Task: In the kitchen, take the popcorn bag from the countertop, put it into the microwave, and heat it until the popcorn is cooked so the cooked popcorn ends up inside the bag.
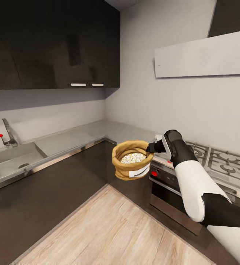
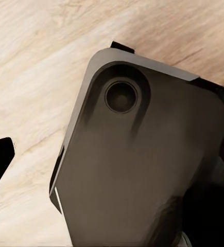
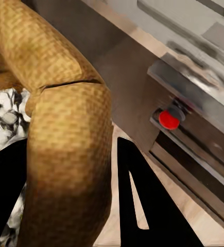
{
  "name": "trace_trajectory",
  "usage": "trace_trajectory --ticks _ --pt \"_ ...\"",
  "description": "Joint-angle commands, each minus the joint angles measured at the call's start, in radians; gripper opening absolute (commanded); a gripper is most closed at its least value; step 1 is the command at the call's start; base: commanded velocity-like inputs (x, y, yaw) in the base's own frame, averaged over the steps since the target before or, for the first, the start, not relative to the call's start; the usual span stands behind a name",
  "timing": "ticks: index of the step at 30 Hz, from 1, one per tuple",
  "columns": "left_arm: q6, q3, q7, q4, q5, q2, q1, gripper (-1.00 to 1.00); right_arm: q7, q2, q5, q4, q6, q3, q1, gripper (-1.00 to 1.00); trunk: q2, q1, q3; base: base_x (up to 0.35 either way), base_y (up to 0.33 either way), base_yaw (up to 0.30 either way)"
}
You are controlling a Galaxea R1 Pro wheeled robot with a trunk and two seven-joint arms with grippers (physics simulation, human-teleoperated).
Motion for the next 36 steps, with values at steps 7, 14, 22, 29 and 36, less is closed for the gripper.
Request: trace_trajectory --ticks 7,14,22,29,36 --pt "-0.001 0.0 0.0 -0.001 0.003 0.0 0.0 1.0 0.007 0.002 0.011 -0.001 0.003 -0.005 -0.001 -1.0 -0.001 -0.001 -0.001 -0.346 0.135 0.0" --pt "-0.002 0.0 0.0 -0.001 0.003 0.0 0.0 1.0 0.011 0.005 0.004 0.001 0.003 -0.005 -0.001 -1.0 -0.001 -0.001 -0.001 -0.346 0.139 0.0" --pt "-0.001 0.0 0.0 0.001 0.002 0.0 0.0 1.0 0.009 0.007 0.002 0.015 0.003 -0.005 0.007 -1.0 -0.001 -0.001 -0.001 -0.346 0.139 0.0" --pt "-0.001 0.0 0.0 0.001 0.002 0.0 0.0 1.0 0.01 0.003 0.001 0.164 0.003 -0.007 0.008 -1.0 -0.001 -0.001 -0.001 -0.346 0.138 0.0" --pt "-0.001 0.0 0.0 0.001 0.002 0.001 -0.001 1.0 0.008 -0.005 0.004 0.334 -0.022 -0.008 0.007 -1.0 -0.001 -0.001 -0.001 -0.346 0.043 0.0"
